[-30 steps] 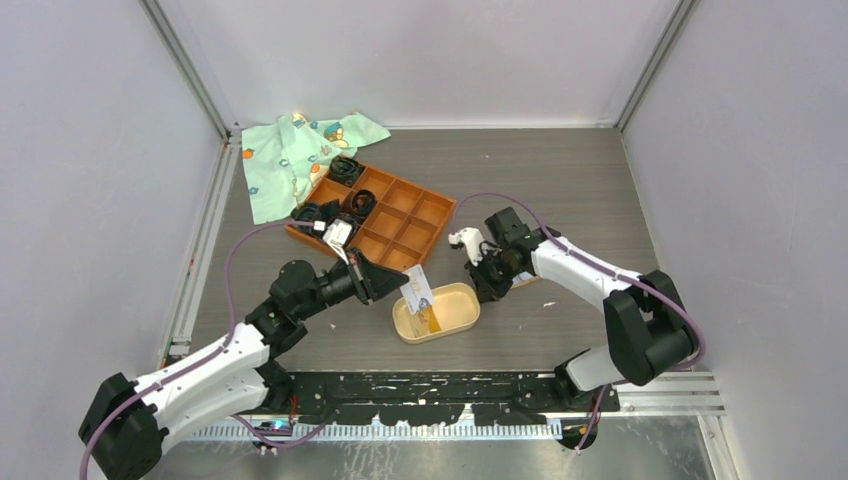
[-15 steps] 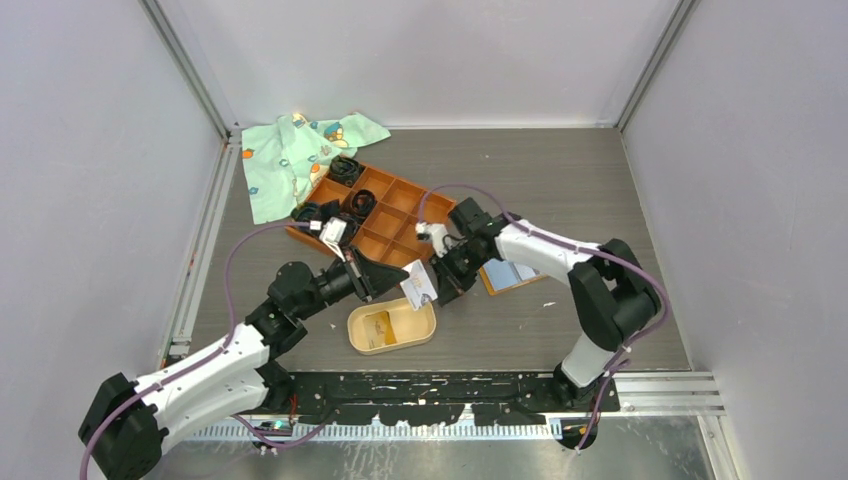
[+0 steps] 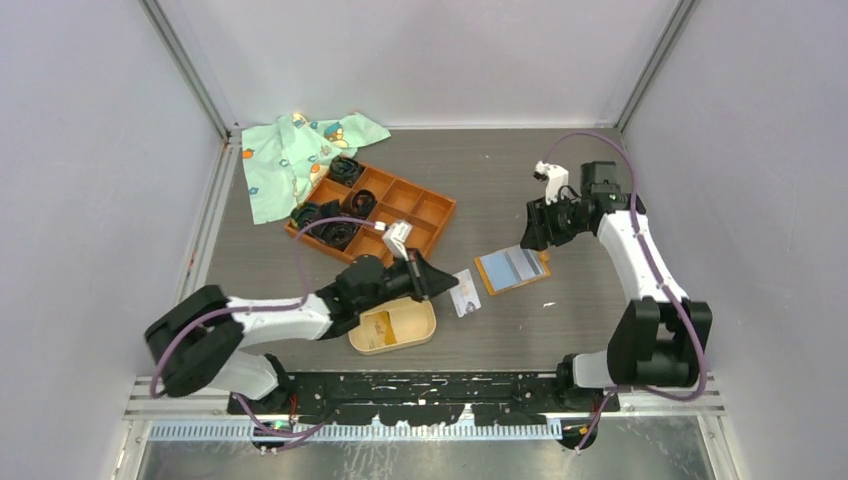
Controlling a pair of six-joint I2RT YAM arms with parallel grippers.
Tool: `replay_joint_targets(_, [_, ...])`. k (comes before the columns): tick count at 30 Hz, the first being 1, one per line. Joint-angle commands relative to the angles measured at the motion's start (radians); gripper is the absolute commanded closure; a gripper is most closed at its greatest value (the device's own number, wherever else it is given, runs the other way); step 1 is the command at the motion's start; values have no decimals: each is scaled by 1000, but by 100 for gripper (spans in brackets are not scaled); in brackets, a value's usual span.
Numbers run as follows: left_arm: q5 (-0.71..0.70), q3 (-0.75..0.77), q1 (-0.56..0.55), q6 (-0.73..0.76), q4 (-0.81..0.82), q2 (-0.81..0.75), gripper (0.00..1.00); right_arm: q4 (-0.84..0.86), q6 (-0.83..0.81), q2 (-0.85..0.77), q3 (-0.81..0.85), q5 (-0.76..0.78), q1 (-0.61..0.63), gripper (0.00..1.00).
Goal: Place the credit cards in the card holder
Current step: Insert the credit card into the card holder.
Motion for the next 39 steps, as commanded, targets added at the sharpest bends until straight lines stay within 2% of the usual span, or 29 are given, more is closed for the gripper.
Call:
replay_joint_targets(1, [-190, 117, -49, -16, 142, 164, 100, -132, -87, 156, 76, -56, -109, 38])
replay_joint_targets(4, [-224, 169, -54, -70, 195, 281, 100, -126, -104, 227, 96, -42, -164, 33])
replay_joint_targets(8, [-277, 251, -55, -95, 196, 380, 100, -93, -114, 280, 105, -8, -169, 28])
replay_joint_targets(14, [-311, 390, -54, -143, 99, 498, 100, -56, -108, 377, 126, 41, -168, 28])
replay_joint_targets(22, [-331, 487, -55, -169, 28, 589, 100, -66, -115, 489, 181, 50, -150, 30])
replay_joint_targets(30, [-349, 534, -35, -151, -1, 639, 100, -144, -169, 556, 209, 23, -106, 39])
replay_joint_targets(36, [-329, 523, -14, -178, 8, 648, 100, -177, -194, 573, 202, 27, -84, 50])
replay_joint_targets(39, [-318, 505, -8, -194, 1, 636, 100, -191, -200, 577, 200, 26, -73, 51])
